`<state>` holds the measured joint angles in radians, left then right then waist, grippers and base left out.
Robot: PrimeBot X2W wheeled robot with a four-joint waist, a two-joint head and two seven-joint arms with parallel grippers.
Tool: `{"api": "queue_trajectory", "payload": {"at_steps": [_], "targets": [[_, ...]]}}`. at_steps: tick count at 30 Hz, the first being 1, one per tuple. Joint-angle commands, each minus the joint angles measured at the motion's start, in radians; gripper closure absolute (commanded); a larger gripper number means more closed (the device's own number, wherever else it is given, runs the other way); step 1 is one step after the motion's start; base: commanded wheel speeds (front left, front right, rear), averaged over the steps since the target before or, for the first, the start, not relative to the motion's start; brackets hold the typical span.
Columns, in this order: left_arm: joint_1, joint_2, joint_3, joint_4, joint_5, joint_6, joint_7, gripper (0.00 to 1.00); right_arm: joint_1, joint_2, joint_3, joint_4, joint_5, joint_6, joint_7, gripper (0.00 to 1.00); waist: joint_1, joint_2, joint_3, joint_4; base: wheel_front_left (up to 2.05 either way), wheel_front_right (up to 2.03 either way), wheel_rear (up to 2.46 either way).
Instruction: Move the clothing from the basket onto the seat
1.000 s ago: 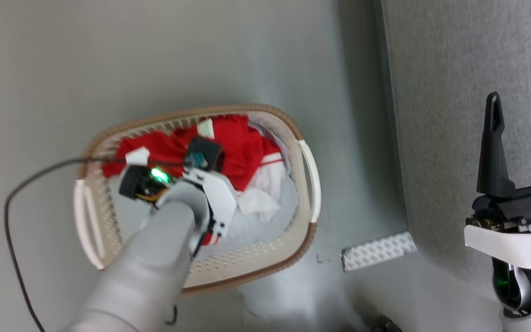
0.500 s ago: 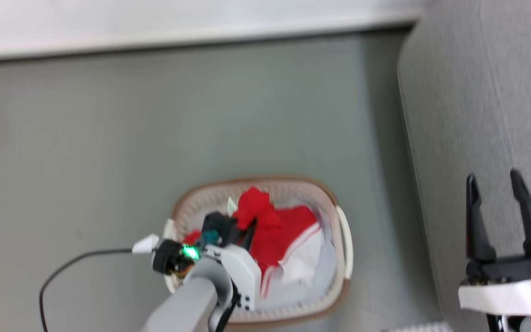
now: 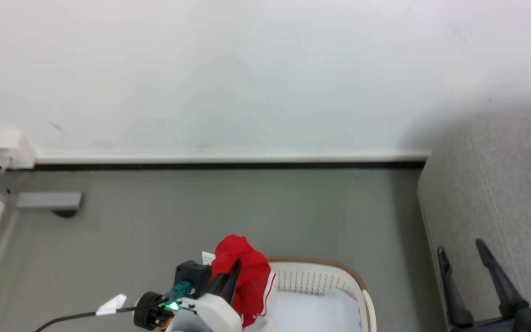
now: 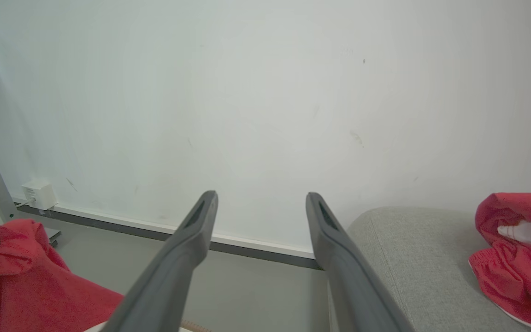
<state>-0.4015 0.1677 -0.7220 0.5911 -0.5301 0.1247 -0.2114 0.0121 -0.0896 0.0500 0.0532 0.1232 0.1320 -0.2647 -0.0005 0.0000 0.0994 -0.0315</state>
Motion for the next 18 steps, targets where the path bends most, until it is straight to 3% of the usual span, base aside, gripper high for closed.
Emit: {"api": "queue_trajectory", "payload": {"at_steps": [1, 11, 18], "targets": [[0.021, 0.015, 0.002, -0.019, -0.015, 0.004, 0.004, 1.0, 0.014, -0.009, 0.007, 0.003, 0.008, -0.003, 0.001, 0.0, 0.0005, 0.0, -0.076, 0.035, 0.0, 0.0, 0.0], [0.105, 0.158, 0.026, -0.425, -0.018, 0.089, 0.142, 1.0, -0.025, -0.1, 0.165, 0.019, 0.057, -0.003, 0.001, 0.0, 0.0005, 0.0, -0.131, 0.043, 0.0, 0.0, 0.0], [0.09, 0.206, 0.017, -0.636, -0.006, 0.107, 0.232, 1.0, -0.128, -0.174, 0.394, 0.048, 0.14, -0.003, 0.001, 0.0, 0.0005, 0.0, -0.133, 0.046, 0.0, 0.0, 0.0]]}}
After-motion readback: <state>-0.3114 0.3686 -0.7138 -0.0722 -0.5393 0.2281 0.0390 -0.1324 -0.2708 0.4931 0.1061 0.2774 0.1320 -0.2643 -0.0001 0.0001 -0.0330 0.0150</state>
